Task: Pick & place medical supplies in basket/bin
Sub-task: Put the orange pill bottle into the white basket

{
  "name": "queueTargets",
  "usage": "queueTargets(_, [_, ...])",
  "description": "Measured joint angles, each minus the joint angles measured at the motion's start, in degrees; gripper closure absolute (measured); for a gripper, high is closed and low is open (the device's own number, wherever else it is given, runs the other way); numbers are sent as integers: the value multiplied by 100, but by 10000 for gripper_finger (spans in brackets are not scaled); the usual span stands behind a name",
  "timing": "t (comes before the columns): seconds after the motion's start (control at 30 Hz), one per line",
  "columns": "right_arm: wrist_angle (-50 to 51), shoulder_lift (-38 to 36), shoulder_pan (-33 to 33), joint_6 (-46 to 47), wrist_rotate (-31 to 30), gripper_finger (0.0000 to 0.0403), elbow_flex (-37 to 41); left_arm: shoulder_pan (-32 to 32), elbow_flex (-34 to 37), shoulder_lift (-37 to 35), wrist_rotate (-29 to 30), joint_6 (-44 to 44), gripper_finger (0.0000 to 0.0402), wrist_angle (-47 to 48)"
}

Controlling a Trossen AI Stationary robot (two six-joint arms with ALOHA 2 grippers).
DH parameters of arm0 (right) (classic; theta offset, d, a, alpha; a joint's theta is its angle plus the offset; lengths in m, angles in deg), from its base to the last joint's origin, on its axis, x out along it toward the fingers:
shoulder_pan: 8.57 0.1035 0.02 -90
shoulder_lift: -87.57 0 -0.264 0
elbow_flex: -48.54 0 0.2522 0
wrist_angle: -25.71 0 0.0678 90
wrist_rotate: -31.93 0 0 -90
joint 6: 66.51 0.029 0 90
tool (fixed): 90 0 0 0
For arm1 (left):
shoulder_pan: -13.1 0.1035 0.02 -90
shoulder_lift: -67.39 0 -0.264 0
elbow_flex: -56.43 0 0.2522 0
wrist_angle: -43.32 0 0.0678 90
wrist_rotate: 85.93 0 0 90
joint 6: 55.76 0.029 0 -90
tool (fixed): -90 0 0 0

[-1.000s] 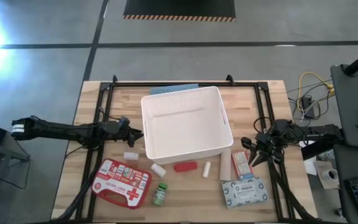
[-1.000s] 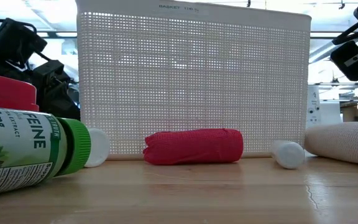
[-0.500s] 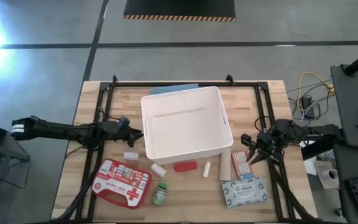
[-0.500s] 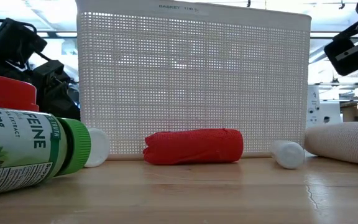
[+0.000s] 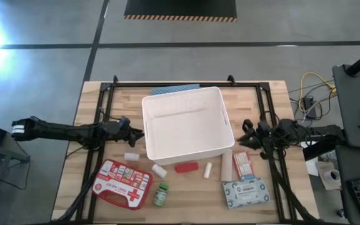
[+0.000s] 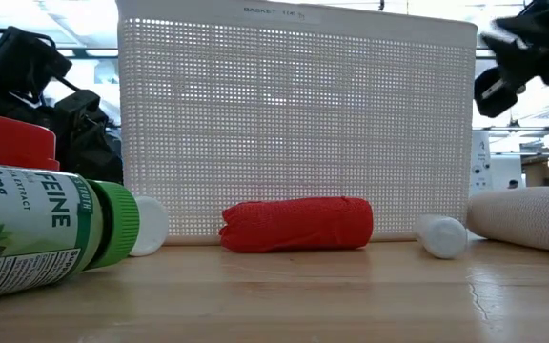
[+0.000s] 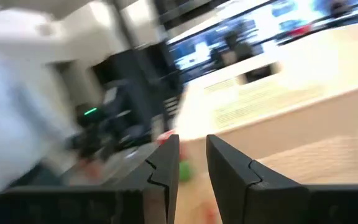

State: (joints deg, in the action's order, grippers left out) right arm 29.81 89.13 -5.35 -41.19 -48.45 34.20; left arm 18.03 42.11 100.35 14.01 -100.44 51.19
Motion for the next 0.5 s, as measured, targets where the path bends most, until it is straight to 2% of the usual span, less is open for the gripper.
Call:
queueTargets(0.1, [-14, -1, 0, 28, -673, 330, 0, 0, 0, 1, 0, -1, 254, 7])
queueTargets(0.17, [-112, 0, 0, 190, -874, 330, 0, 0, -1, 1, 0, -1, 254, 3])
queueTargets(0.43, [-298, 0, 0, 629, -877, 330, 2, 0, -1, -1, 2, -3, 254, -8])
queueTargets(0.5, [-379, 0, 0, 1031, -877, 330, 2, 0, 0, -1, 2, -33, 254, -11])
